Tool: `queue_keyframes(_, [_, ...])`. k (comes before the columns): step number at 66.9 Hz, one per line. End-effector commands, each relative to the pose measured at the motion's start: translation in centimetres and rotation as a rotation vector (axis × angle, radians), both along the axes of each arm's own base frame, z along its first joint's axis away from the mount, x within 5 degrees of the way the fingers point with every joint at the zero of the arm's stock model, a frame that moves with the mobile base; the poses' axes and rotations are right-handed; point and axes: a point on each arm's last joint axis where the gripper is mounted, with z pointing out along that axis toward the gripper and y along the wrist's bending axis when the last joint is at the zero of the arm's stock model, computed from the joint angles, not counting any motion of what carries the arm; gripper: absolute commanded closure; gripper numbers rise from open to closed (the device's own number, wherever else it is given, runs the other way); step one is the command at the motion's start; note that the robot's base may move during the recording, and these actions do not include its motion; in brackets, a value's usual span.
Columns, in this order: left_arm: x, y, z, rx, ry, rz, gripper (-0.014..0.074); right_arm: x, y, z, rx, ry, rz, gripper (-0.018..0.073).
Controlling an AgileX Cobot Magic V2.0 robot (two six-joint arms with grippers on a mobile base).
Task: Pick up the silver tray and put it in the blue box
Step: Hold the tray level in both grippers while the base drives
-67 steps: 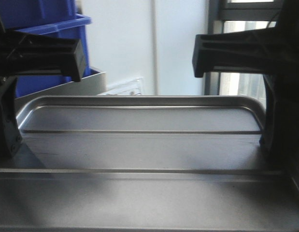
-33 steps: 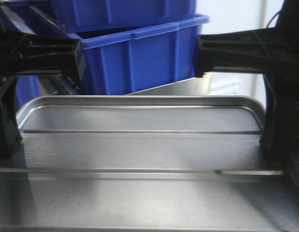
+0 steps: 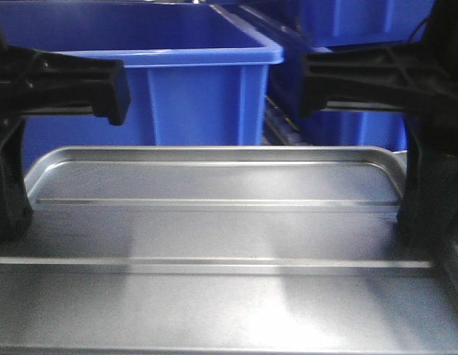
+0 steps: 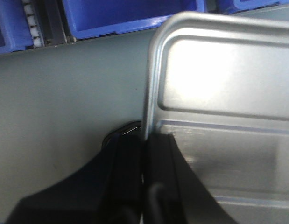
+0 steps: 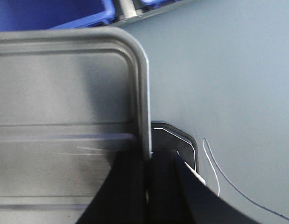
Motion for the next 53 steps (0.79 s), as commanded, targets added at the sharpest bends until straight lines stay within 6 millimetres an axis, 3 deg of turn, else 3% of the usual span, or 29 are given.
queue_keyframes(1, [-0.05, -0.35, 1.57, -0.08, -0.042, -0.018, 0.0697, 0.25, 0.21, 1.63, 0.079, -0.078, 0.022, 0.0502])
queue_keyframes(53, [-0.05, -0.35, 1.57, -0.08, -0.042, -0.018, 0.0697, 0.25, 0.21, 1.63, 0.079, -0.078, 0.022, 0.0502])
